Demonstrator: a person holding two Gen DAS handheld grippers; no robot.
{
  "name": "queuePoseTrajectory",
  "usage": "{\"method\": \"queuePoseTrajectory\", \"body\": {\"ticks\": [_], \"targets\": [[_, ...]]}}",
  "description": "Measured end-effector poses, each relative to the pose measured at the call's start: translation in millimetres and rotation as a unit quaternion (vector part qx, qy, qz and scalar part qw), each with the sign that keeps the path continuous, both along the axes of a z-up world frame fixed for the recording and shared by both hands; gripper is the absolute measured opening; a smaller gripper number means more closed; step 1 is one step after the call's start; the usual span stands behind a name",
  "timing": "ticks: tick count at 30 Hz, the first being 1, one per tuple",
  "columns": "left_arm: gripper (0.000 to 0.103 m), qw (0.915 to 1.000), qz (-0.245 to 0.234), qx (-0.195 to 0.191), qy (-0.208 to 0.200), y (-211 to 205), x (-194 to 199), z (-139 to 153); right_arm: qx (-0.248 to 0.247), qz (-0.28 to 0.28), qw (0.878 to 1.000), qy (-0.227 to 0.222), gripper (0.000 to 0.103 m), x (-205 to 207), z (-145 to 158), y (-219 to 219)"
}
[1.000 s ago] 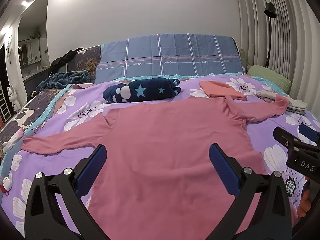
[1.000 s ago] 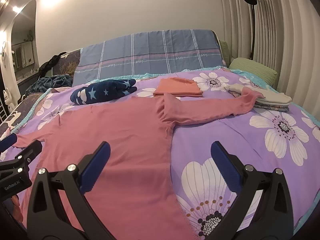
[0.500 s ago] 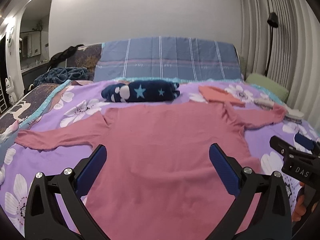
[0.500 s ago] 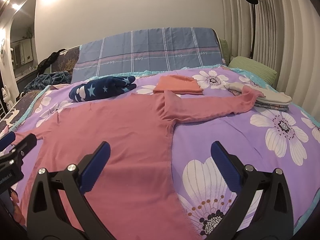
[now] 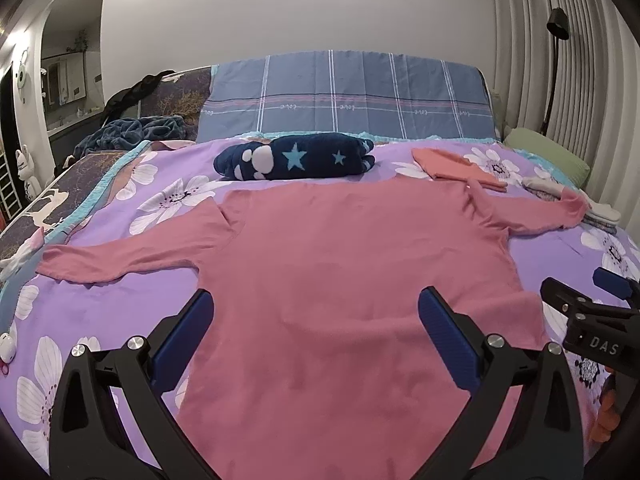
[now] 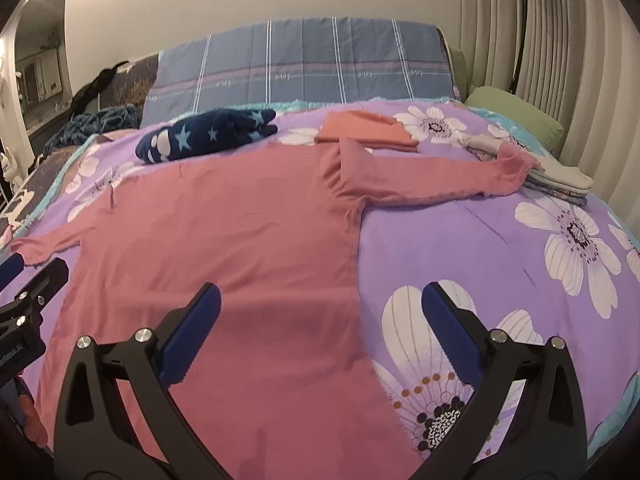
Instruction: Fold small clothes
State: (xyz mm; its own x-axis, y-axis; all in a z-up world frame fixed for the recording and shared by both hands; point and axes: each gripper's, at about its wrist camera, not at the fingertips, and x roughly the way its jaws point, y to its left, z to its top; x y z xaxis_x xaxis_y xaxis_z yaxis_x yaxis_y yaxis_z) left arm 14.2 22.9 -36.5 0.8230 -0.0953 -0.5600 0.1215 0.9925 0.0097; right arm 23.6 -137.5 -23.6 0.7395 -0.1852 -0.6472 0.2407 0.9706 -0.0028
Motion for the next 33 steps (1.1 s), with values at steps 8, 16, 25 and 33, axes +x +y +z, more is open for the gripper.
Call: {"method": "queuePoseTrajectory", "body": {"ticks": [8, 16, 25, 33], "targets": [[0.102, 0.9999, -0.004, 0.001, 0.011, 5.2, 1.1, -6.7, -0.015, -0.005, 0.999, 0.03, 0.101, 4.9, -7.9, 7.0], [0.102, 0.9999, -0.001, 0.0, 0.016, 9.4, 1.5, -10.6, -0.014, -0.005, 0.999, 0.04, 0.101, 5.6, -11.8, 6.4], [0.102, 0.9997, -0.003, 0.006, 0.021, 7.5, 2.8, -12.3, -0.005, -0.01, 0.999, 0.035, 0.101, 5.8, -12.2, 2.6], [0.102, 0.9997, -0.001, 0.006, 0.024, 9.9, 4.9, -13.0, -0.005, -0.013, 1.0, 0.025, 0.101, 7.5, -11.1, -0.6]]}}
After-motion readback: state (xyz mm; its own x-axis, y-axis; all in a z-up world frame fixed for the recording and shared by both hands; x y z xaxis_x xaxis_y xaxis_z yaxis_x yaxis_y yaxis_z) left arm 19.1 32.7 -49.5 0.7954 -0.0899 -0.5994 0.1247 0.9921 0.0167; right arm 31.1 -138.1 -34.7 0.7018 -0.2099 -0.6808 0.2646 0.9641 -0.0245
